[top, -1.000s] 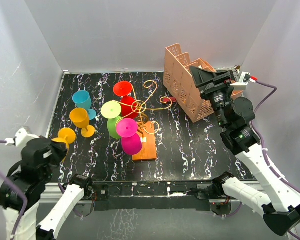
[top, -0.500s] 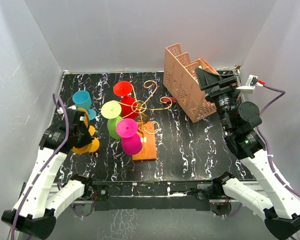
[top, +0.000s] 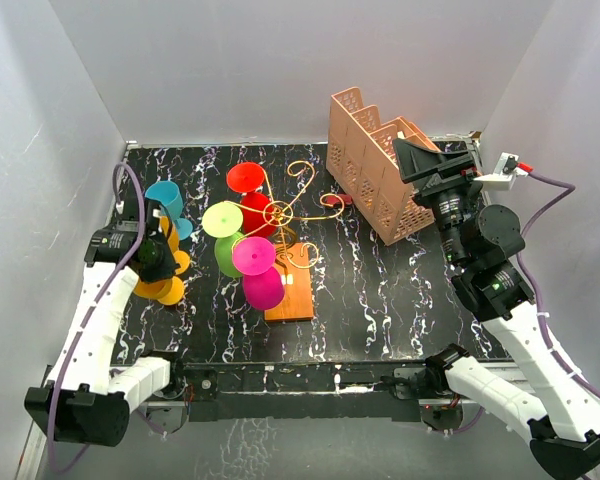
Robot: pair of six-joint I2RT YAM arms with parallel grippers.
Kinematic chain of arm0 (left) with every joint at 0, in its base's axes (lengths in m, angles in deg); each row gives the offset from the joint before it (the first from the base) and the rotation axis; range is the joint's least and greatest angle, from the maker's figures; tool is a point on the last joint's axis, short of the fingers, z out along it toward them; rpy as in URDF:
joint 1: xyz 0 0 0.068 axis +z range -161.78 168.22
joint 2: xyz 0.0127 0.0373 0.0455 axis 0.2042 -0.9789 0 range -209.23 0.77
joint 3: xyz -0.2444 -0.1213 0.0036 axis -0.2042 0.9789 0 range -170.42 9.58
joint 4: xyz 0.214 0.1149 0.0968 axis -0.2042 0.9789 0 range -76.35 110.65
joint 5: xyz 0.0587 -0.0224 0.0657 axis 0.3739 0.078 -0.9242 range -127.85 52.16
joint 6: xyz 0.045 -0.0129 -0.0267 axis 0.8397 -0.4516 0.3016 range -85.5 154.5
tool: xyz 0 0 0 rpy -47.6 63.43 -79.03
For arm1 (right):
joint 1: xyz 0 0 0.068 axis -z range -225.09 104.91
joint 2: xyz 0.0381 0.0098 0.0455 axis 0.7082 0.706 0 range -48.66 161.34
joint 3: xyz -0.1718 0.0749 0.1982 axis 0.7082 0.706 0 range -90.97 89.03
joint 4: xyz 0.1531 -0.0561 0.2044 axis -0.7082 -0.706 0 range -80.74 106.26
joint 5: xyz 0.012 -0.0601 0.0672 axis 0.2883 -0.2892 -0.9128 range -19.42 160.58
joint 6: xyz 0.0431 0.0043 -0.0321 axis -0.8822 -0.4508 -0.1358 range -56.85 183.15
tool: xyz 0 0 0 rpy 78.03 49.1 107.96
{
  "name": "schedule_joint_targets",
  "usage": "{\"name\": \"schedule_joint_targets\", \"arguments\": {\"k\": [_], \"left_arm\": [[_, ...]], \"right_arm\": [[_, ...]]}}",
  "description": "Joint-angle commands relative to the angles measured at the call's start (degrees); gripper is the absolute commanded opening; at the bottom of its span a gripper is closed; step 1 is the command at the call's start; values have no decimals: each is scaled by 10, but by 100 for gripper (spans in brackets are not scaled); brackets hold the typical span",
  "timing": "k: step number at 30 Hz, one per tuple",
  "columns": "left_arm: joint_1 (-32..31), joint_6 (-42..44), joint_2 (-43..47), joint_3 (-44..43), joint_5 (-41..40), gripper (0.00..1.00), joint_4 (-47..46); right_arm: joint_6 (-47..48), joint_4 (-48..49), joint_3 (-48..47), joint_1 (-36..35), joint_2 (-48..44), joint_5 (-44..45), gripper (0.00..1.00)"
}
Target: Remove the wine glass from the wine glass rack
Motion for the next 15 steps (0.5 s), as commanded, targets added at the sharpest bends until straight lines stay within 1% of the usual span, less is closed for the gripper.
{"name": "schedule_joint_targets", "arguments": {"k": [1,3,7,10,15], "left_arm": [[32,51,-22,-24,9,0,-10],[35,59,-32,-26,-3,0,-10],[38,70,-45,-25,10,0,-16],[39,69,-45,-20,-11,0,-18],[39,68,-57,-13,-13,0,-31]], "right_arm": [[14,5,2,-1,-7,7,98],[18,1,3,-2,-6,8,98],[19,-11,7,-2,-5,17,98],[19,-12,12,-2,-5,22,98],[23,-12,11,-2,4,16,98]]}}
